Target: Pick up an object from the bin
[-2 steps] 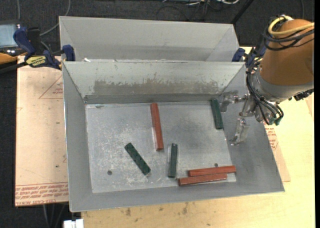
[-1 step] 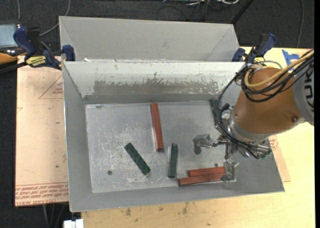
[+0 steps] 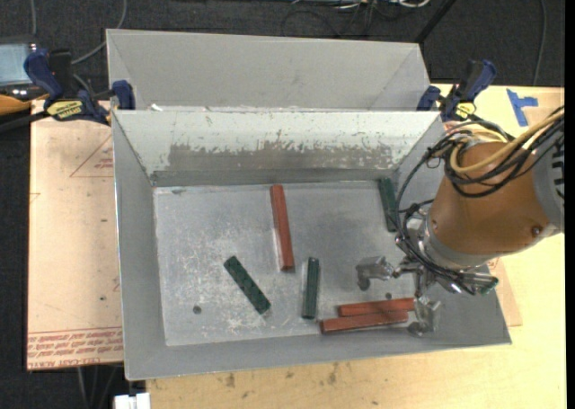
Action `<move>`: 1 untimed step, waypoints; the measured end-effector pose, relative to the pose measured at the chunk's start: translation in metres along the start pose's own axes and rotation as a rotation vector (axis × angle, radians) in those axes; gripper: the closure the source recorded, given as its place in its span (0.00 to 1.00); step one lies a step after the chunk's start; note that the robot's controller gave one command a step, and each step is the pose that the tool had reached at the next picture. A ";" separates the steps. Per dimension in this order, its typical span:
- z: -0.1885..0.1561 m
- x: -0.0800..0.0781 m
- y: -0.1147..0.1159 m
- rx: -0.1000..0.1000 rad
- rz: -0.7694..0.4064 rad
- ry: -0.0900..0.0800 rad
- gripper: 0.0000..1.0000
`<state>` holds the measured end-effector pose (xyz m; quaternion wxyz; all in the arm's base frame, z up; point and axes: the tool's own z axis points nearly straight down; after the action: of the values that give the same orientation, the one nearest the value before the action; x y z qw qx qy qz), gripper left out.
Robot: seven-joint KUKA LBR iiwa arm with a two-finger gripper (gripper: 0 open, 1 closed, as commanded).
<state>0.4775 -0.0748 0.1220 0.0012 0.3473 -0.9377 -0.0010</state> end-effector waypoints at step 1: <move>0.001 -0.004 -0.007 0.002 0.179 -0.004 0.00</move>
Offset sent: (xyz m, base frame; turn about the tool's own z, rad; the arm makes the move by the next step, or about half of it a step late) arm 0.0071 -0.0029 -0.0009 0.1792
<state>0.4852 -0.0769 0.1207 -0.0012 0.2623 -0.9650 -0.0006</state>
